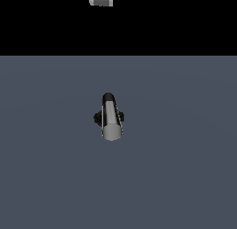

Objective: Turn on the faucet by rotating a designated handle.

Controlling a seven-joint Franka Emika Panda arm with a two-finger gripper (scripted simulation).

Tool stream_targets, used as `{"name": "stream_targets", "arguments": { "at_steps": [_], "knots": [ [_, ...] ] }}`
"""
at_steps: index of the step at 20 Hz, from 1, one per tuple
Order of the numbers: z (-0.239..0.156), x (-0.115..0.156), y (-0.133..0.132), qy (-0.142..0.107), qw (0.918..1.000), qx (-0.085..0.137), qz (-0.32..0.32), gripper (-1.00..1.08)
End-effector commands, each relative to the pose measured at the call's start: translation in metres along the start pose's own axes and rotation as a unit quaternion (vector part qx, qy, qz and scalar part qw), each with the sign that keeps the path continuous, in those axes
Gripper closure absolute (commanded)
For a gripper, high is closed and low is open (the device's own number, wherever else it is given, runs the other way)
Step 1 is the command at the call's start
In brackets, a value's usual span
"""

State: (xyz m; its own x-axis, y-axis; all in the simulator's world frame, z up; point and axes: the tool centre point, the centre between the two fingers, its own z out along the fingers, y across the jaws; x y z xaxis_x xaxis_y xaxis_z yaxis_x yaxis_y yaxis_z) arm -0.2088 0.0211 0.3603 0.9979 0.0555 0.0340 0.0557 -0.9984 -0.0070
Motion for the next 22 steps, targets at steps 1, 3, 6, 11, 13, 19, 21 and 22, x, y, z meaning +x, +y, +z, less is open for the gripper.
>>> {"name": "stream_targets", "arguments": {
  "at_steps": [1,3,6,11,13,19,21,22],
  "knots": [
    [0.022,0.005,-0.003,-0.001,1.0000,0.000,-0.006,1.08],
    [0.038,0.009,-0.006,-0.002,0.9999,0.000,-0.011,1.08],
    [0.063,0.015,-0.010,-0.004,0.9998,0.000,-0.019,1.08],
    [0.103,0.025,-0.017,-0.007,0.9995,-0.001,-0.031,1.08],
    [0.119,0.029,-0.020,-0.008,0.9993,-0.001,-0.035,1.08],
    [0.165,0.040,-0.028,-0.011,0.9987,-0.001,-0.049,1.08],
    [0.180,0.044,-0.031,-0.012,0.9985,-0.001,-0.054,1.08],
    [0.186,0.046,-0.032,-0.013,0.9984,-0.001,-0.056,1.08]
  ]
}}
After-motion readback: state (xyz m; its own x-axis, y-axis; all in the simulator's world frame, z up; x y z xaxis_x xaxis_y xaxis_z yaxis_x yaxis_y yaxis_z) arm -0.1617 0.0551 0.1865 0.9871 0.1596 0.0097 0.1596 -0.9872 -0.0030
